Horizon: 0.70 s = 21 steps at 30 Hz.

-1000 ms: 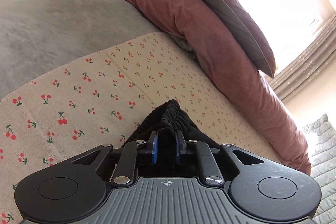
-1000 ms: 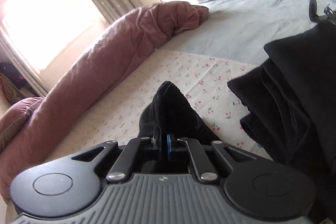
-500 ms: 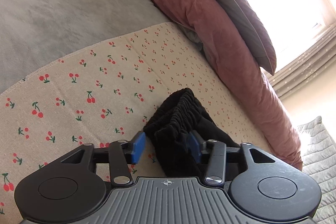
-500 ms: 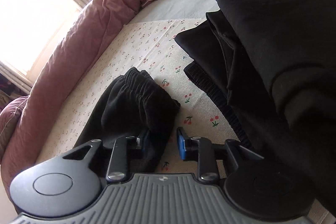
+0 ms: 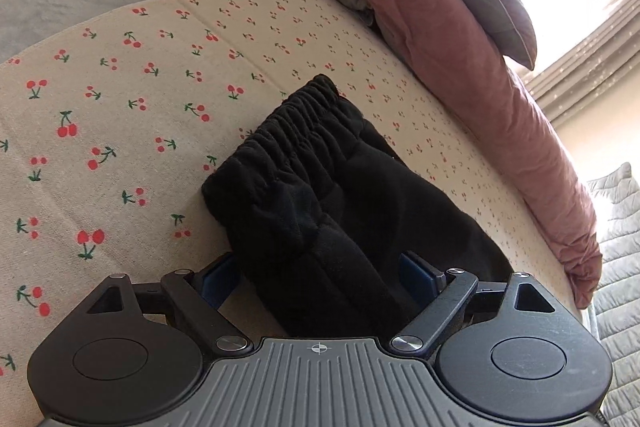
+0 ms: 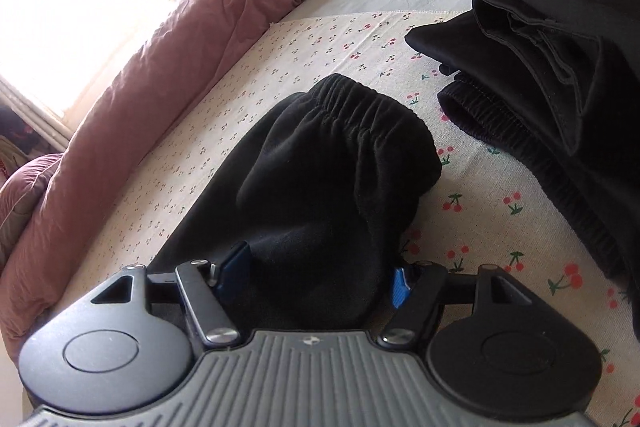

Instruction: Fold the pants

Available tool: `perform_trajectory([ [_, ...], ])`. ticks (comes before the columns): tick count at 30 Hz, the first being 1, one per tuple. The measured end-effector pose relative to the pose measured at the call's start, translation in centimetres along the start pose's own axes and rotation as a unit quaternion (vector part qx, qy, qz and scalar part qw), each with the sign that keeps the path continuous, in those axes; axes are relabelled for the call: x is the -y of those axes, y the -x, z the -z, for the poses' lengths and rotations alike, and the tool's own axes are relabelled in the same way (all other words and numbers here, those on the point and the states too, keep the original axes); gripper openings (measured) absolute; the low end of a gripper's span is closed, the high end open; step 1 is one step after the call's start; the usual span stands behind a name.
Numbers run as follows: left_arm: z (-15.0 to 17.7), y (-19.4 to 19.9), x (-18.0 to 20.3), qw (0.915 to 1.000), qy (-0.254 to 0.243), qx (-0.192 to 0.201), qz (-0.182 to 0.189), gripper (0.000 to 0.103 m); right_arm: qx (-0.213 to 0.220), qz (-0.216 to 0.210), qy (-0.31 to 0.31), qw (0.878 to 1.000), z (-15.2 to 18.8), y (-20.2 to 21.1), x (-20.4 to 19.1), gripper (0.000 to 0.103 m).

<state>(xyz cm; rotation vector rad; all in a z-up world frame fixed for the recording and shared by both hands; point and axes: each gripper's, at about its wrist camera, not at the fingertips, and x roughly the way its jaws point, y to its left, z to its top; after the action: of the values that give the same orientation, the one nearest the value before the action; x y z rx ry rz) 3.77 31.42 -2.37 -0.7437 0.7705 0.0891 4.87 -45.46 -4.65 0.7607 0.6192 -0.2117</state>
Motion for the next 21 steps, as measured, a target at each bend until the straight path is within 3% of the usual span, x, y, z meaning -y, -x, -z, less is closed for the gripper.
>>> perform_trajectory([
  [1, 0.1, -0.4, 0.2, 0.9999, -0.001, 0.010, -0.004, 0.086, 0.003, -0.002, -0.012, 1.000, -0.1, -0.2, 0.2, 0.062],
  [3, 0.3, -0.9, 0.4, 0.9996, 0.006, 0.027, -0.006, 0.080, 0.004, 0.002, -0.018, 1.000, -0.1, -0.4, 0.2, 0.041],
  [4, 0.4, -1.1, 0.5, 0.9994, 0.005, 0.032, -0.012, 0.052, 0.002, 0.011, -0.014, 1.000, -0.1, -0.8, 0.2, 0.023],
  [5, 0.3, -1.4, 0.6, 0.9994, 0.004, 0.030, -0.019, 0.039, 0.001, 0.011, -0.013, 1.000, -0.1, -0.9, 0.3, 0.016],
  [7, 0.1, -1.1, 0.2, 0.9989, 0.029, 0.034, -0.009, 0.032, 0.002, -0.001, -0.027, 1.000, -0.3, -0.8, 0.7, 0.010],
  [11, -0.2, 1.2, 0.4, 0.9965, 0.059, 0.057, 0.011, 0.023, 0.028, -0.038, -0.046, 0.998, -0.6, 1.1, 0.7, 0.007],
  [16, -1.6, 5.5, 1.8, 0.9905, 0.086, 0.103, 0.031, 0.019, 0.051, -0.082, -0.017, 0.995, -1.3, 4.4, -1.4, 0.007],
  [21, -5.4, 6.5, 6.0, 0.9869, 0.058, 0.150, 0.015, 0.018, 0.029, -0.076, -0.004, 0.997, -4.3, 2.4, -4.5, 0.006],
])
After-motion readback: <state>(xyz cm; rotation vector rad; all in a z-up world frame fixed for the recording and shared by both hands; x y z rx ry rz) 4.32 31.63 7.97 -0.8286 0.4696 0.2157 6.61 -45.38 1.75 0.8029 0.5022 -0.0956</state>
